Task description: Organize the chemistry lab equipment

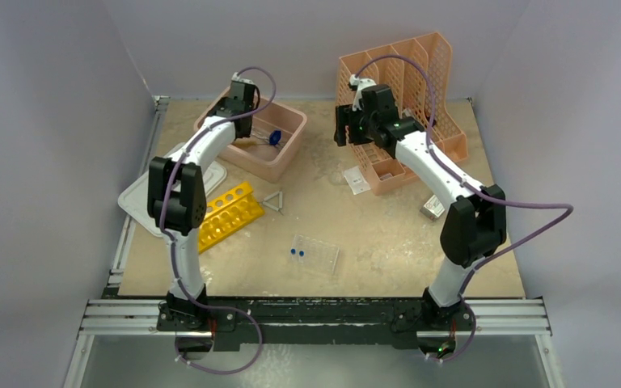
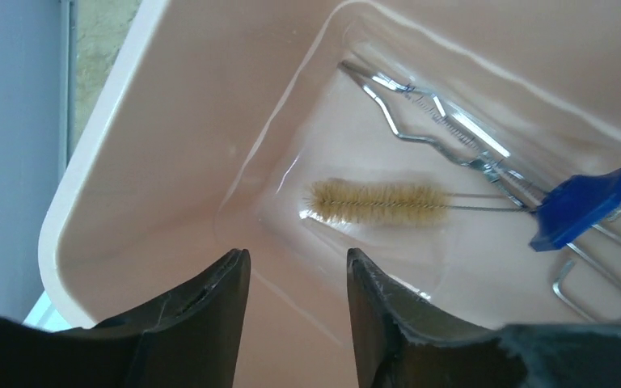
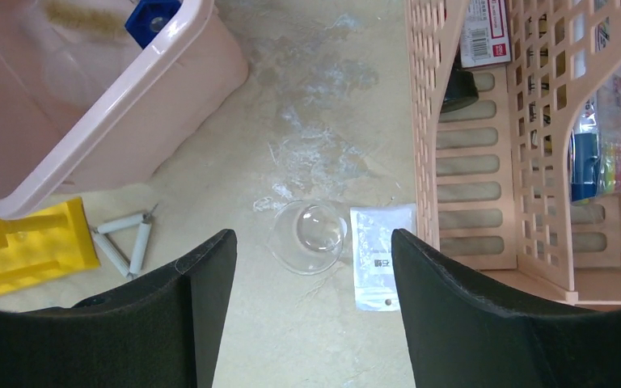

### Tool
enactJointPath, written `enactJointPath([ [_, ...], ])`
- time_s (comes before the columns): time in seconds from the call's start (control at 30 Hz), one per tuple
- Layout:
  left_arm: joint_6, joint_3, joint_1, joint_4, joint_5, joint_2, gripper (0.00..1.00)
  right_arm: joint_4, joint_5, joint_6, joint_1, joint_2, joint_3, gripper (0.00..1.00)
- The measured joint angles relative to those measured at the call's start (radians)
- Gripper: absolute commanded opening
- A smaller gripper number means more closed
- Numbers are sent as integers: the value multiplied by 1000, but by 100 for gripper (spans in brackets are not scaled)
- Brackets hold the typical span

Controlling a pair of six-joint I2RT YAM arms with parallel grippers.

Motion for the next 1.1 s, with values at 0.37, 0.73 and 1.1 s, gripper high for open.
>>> enactJointPath([
  [0.37, -84, 35, 0, -8, 200, -126, 56, 13, -13, 38, -3, 2, -8, 68],
  [0.73, -137, -207, -24, 257, 613, -463, 60, 25, 19, 113, -3, -58, -81, 59],
  [1.1, -128, -308, -220, 381, 895, -517, 75, -60, 136, 249, -25, -196, -133, 67],
])
